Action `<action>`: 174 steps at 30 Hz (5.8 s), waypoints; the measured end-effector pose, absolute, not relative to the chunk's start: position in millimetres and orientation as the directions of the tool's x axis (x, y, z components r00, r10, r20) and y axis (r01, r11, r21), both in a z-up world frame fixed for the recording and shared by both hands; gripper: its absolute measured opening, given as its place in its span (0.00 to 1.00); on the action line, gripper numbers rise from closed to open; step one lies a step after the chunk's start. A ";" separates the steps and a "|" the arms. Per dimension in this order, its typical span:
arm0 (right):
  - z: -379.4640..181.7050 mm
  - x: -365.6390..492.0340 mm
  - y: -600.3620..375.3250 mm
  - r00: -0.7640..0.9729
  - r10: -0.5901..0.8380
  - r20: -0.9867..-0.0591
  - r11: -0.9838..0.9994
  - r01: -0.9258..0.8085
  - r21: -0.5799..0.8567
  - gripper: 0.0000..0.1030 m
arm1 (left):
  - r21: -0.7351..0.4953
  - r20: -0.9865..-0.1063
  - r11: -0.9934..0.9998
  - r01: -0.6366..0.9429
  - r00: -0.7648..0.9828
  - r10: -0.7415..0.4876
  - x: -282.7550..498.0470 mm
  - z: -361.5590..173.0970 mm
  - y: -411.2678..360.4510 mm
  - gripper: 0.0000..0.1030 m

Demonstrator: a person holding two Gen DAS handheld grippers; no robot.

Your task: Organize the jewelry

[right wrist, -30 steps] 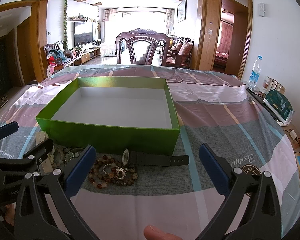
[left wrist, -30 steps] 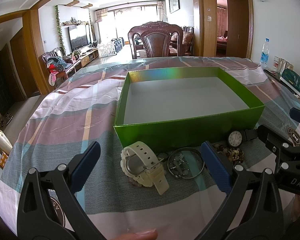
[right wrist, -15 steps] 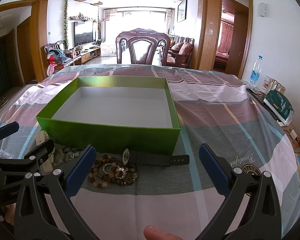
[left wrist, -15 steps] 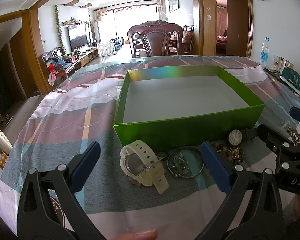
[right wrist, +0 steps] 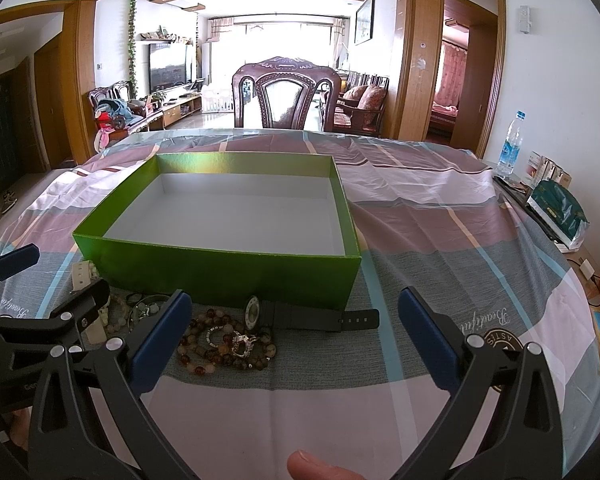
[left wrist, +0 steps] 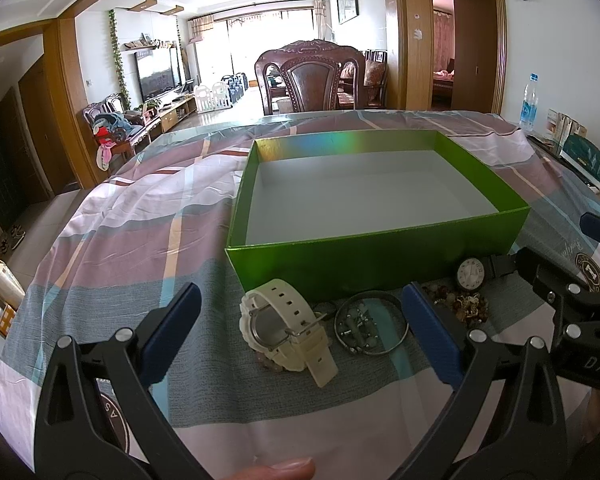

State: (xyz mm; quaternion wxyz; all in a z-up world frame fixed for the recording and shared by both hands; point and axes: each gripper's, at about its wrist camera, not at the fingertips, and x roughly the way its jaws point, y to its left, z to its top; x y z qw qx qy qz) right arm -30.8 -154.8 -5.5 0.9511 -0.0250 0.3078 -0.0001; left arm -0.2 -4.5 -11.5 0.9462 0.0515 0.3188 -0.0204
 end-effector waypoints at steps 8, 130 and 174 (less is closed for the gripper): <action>-5.5 -30.8 -154.7 0.810 -0.016 -0.586 0.999 -0.015 -0.047 0.97 | 0.085 -0.606 0.994 0.071 0.795 -0.005 0.3 -10.9 -4.5 0.96; -17.7 -8.5 -201.2 0.599 0.203 -0.774 0.977 -0.176 0.121 0.23 | -0.096 -0.780 0.995 -0.009 0.622 -0.069 32.8 -42.1 52.3 0.41; 13.3 -16.1 -175.8 0.608 0.276 -0.744 0.946 -0.308 0.098 0.21 | 0.000 -0.688 0.996 0.093 0.722 -0.068 14.0 36.5 42.1 0.34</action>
